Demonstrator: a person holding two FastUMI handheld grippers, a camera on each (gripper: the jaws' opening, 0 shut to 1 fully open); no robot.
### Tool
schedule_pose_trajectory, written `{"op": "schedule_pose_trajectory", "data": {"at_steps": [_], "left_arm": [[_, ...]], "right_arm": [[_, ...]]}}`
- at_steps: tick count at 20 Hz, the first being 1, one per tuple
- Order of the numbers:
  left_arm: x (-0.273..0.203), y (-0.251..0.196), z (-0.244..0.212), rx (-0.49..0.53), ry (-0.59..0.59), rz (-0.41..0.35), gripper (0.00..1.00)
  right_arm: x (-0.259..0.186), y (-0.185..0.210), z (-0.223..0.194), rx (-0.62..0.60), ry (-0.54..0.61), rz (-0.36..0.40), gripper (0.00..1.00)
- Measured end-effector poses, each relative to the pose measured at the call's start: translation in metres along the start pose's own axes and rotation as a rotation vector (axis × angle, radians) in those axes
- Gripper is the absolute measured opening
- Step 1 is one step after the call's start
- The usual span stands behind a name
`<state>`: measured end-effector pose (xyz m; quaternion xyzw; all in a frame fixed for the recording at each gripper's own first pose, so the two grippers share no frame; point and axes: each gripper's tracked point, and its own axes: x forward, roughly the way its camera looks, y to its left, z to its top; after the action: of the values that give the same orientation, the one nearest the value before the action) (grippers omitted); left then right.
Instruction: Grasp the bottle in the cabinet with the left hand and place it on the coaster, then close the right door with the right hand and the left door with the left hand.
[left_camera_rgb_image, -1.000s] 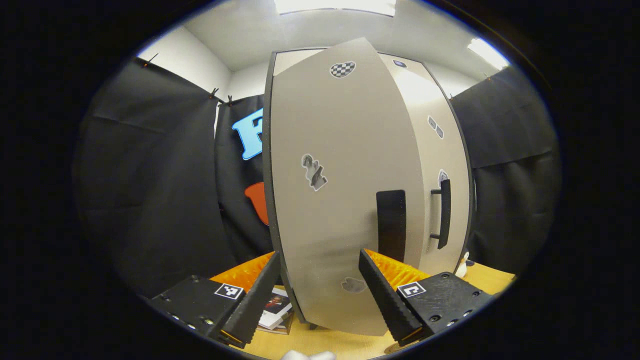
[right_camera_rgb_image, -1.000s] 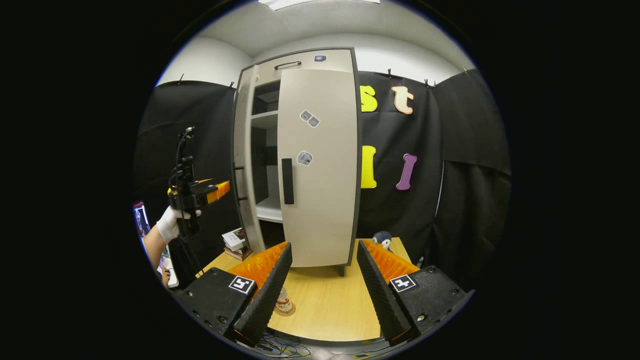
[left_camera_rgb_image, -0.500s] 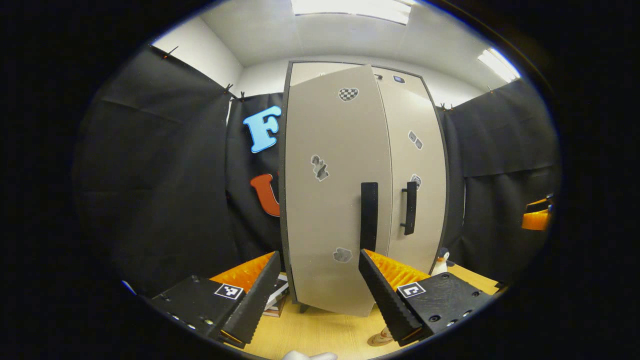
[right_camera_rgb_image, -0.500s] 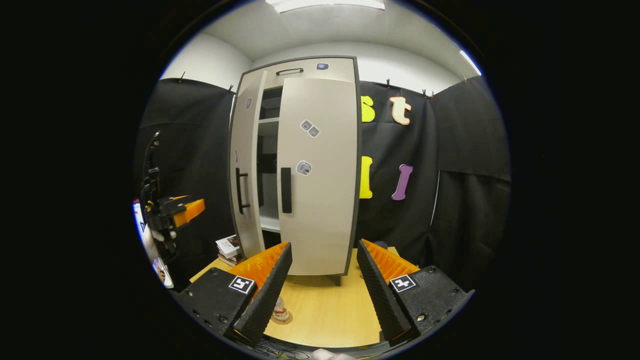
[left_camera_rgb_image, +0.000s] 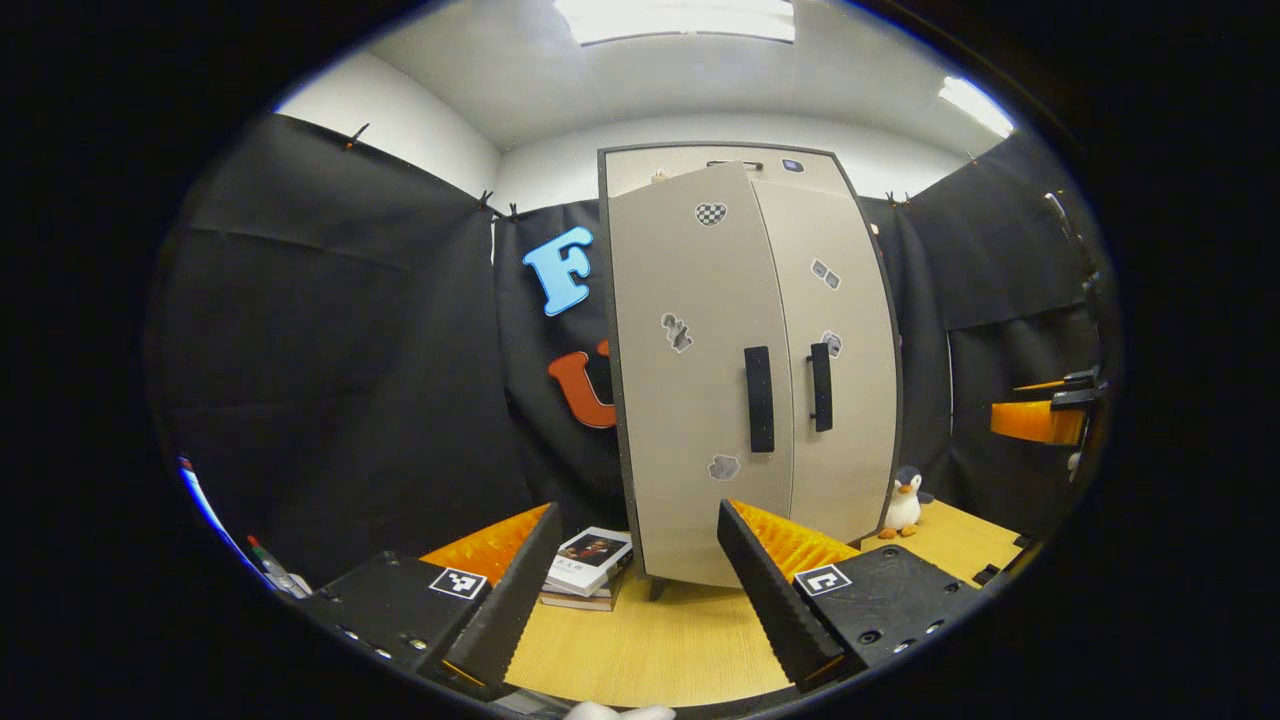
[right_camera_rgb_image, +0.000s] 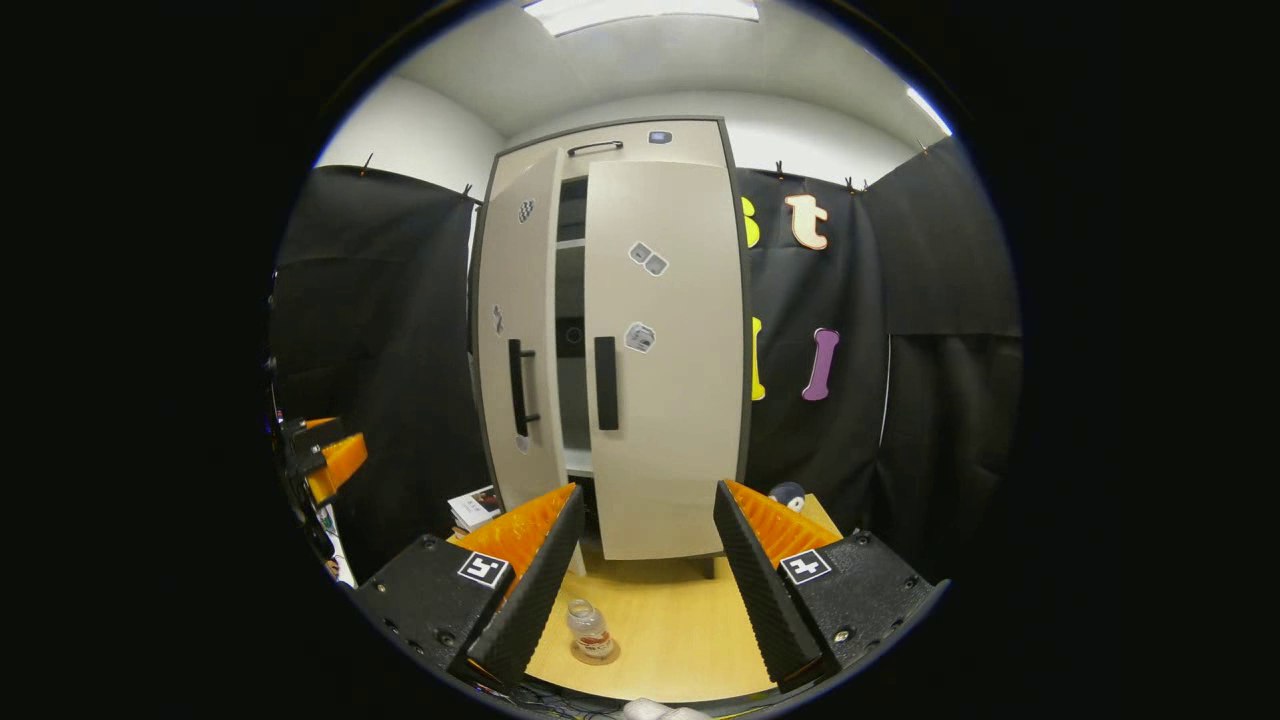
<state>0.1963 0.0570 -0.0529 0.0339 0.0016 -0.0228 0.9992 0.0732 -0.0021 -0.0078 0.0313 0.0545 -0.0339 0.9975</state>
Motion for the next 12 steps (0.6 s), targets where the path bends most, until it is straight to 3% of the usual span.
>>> {"op": "schedule_pose_trajectory", "data": {"at_steps": [12], "left_arm": [[0.007, -0.004, 0.008, -0.025, -0.010, -0.012, 0.95]], "right_arm": [[-0.006, -0.018, 0.002, -0.002, 0.009, -0.040, 0.81]]}}
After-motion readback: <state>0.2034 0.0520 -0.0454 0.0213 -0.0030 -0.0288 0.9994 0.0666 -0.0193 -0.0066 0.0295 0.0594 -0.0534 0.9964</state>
